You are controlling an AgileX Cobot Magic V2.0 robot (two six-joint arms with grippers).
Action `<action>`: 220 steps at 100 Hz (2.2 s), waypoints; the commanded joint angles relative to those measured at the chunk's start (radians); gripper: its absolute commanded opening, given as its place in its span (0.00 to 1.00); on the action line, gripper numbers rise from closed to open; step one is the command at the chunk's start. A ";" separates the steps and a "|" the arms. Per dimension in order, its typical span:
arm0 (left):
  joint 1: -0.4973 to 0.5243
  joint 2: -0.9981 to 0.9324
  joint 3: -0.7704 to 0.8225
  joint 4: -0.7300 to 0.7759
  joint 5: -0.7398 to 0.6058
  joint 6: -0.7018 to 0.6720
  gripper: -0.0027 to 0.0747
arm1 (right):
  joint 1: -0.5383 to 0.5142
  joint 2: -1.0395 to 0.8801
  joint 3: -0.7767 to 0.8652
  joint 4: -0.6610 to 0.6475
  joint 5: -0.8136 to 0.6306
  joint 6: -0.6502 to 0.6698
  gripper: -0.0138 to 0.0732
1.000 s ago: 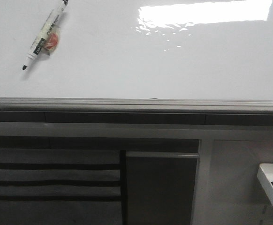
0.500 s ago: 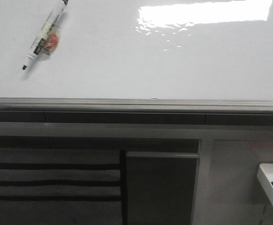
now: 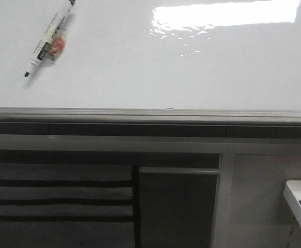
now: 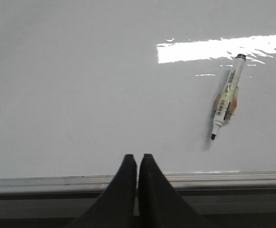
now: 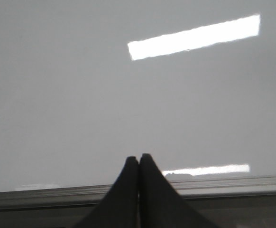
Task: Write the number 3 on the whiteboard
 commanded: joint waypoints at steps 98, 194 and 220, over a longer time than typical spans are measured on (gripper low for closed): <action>0.003 0.218 -0.564 -0.057 0.338 -0.003 0.01 | -0.006 0.156 -0.453 -0.013 0.267 -0.103 0.08; 0.003 0.225 -0.556 -0.024 0.343 -0.002 0.73 | -0.006 0.156 -0.453 -0.013 0.299 -0.103 0.78; 0.003 0.225 -0.556 -0.024 0.343 -0.002 0.69 | -0.006 0.156 -0.453 -0.013 0.308 -0.103 0.81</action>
